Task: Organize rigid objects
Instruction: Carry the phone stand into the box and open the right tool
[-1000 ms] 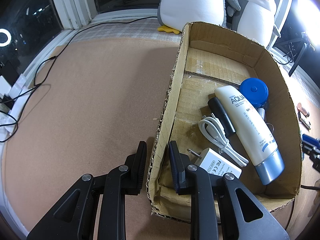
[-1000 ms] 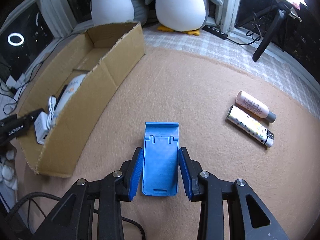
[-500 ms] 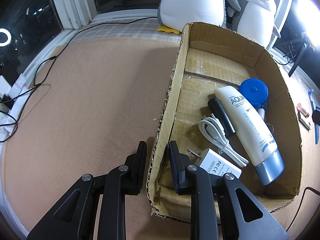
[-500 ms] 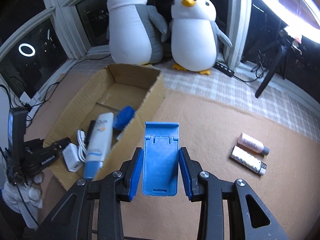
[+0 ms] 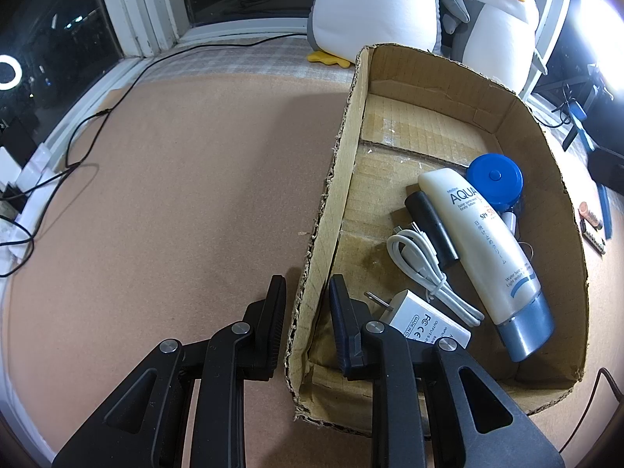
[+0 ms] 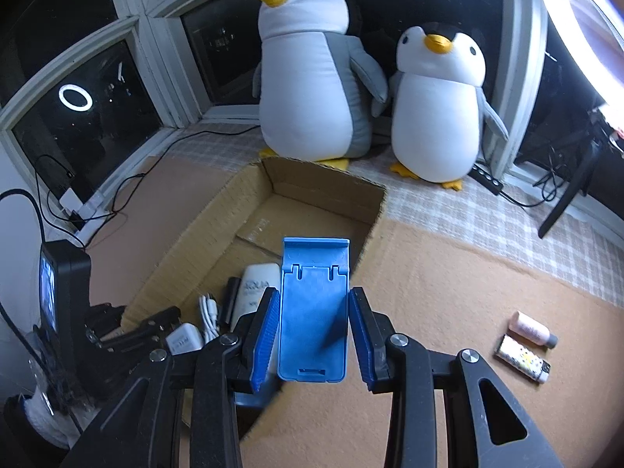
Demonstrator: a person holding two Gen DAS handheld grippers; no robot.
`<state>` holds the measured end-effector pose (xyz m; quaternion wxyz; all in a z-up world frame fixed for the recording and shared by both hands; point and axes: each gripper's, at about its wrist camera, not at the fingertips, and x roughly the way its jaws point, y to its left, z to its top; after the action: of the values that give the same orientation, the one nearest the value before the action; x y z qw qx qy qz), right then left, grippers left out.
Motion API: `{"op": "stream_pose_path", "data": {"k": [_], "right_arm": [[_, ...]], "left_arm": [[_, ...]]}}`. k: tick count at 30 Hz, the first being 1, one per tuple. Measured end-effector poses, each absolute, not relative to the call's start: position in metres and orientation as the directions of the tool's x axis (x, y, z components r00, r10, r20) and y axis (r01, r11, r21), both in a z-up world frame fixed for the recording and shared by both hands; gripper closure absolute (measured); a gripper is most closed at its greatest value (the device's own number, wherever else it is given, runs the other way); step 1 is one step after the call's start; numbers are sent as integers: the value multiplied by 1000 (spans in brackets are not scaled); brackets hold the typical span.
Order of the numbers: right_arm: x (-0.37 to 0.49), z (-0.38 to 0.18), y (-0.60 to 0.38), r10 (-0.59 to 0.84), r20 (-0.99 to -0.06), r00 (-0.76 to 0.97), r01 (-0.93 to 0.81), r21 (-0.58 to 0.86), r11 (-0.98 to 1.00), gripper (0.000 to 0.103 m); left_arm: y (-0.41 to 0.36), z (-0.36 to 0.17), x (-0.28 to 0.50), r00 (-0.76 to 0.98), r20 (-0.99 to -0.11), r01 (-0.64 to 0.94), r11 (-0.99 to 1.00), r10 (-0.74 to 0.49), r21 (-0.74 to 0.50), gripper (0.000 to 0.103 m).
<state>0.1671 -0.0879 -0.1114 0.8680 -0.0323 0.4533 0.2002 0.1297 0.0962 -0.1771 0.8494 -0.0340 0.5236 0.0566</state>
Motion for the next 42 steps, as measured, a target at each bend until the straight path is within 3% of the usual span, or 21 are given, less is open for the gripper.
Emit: {"op": "stream_pose_path", "data": {"k": [28,30,32,37,42], "right_arm": [[190,-131,-41,317,-815,485,-426,96,900,70],[190,-130,-41,316,-814,487,-425,96,900,69],[190,-129,-41,315,-812,491,-422,95,902,59],[189,-126,-41,306,-810,501,-421,81,903,49],[188,-125,-43,301,-809,505,-420,74,904,47]], "left_arm": [[97,-177,129,446,-893,-133,991,61,1,82],[97,-177,129,446,-893,-132,991,61,1,82],[97,-177,129,446,-893,-133,991,60,1,82],[97,-177,129,446,-893,-132,991,61,1,82],[97,-177,129,446,-893,-132,991,61,1,82]]}}
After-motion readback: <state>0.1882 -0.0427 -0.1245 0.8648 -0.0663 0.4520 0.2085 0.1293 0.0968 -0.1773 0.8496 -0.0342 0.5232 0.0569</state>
